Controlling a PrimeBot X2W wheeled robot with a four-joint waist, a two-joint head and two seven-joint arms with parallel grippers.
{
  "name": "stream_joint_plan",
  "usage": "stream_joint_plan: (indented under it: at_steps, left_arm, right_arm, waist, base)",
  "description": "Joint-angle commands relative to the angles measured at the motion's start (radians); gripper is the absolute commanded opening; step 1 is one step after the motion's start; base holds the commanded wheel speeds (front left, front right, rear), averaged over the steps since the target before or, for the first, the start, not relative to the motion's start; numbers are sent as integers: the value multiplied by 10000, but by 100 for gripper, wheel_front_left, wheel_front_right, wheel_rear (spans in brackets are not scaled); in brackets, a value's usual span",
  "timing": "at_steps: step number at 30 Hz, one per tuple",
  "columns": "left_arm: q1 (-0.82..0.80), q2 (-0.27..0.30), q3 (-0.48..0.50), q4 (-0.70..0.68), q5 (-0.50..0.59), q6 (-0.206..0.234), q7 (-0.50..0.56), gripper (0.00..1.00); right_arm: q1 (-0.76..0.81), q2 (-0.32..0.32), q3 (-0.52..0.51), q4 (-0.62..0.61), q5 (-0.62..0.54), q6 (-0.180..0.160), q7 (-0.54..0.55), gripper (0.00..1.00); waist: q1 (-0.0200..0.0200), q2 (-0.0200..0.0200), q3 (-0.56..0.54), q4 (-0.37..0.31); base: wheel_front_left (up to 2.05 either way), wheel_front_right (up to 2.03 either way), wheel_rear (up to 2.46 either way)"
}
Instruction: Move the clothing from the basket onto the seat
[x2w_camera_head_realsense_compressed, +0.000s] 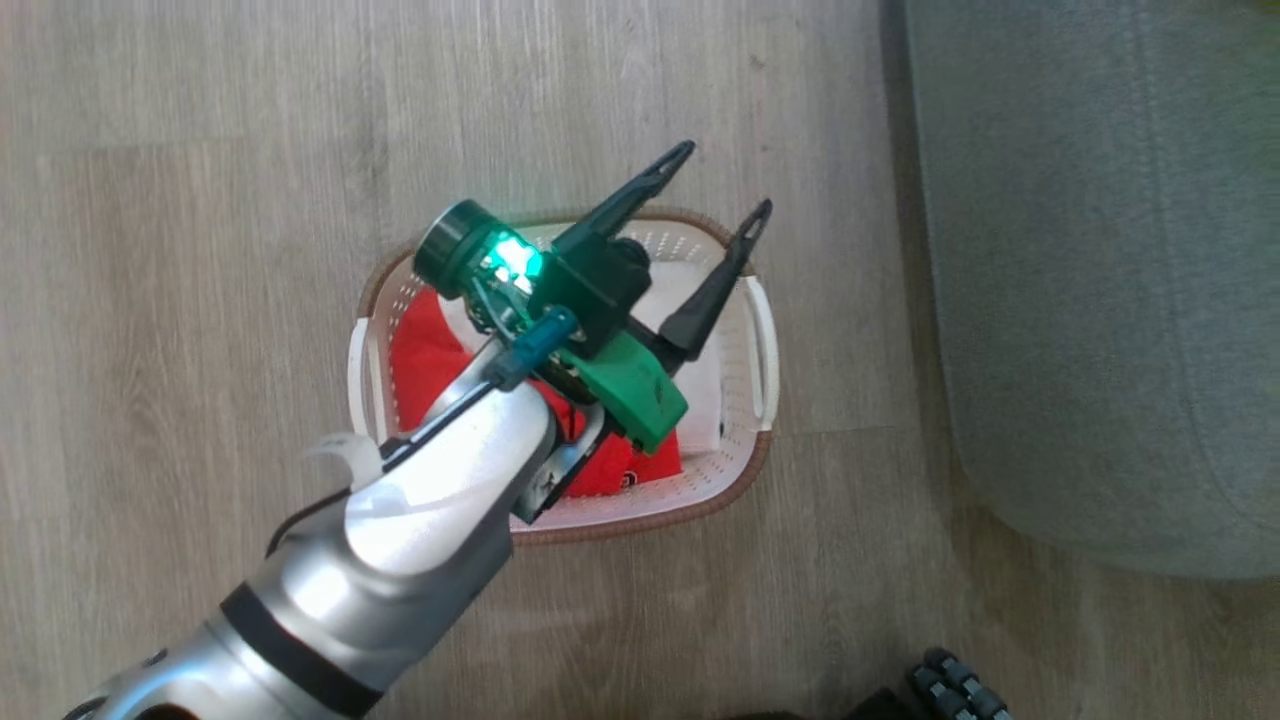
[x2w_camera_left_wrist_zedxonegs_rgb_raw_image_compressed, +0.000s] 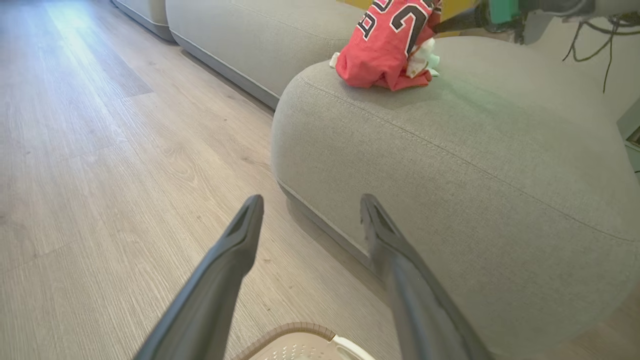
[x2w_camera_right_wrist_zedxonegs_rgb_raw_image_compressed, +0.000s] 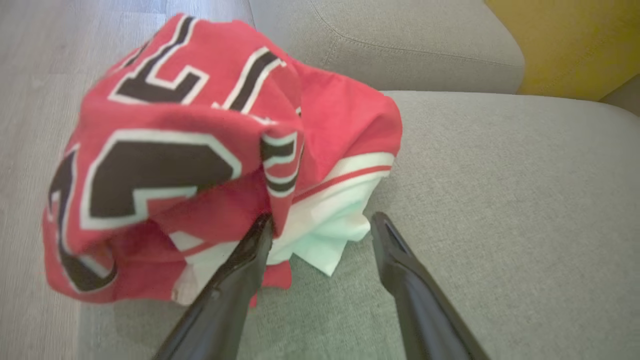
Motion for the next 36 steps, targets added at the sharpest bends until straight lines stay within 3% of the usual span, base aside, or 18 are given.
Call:
stream_joint_plan:
  at_steps: [1,13,19,24,30,36]
  left_arm:
    - [30,232,414,-346,-137,135,-77,100]
    - [1243,800,1253,-569,-864,668,-467,100]
    - [2119,1006,1837,-695,-1212,1044,-598,100]
    - [3151,1234,2444,-898,-1303,1396,-649,100]
    - [4645,1351,3467,-1402,-1135,1738,-656,100]
    - [6236,1325,4648,-1740,-947,1956,-657,100]
  right_arm:
    - [283,99,370,-268,239,-4,-296,100]
    - [1994,-99,3171,-1723,2656,-4,-1133,100]
    - [2760,-279,3961,-2570,3290,-4,-1429,100]
    - [3580,-54,4250,-3160,3543,-4,-1935,100]
    - [4739,769,3940,-3734,3151,-4,-2591,100]
    - [6780,2275,2843,-5003,2076,-4,-2818,100]
  waist:
    - [0,0,-246,-201]
    - [0,0,-2002,-374]
    - [0,0,-2901,-225]
    - [0,0,-3805,-36]
    - [0,0,-4758,81]
    - [0,0,-5685,173]
  base:
    - [0,0,0]
    - [0,0,0]
    - [0,0,0]
    - [0,0,0]
    - [0,0,0]
    - [0,0,0]
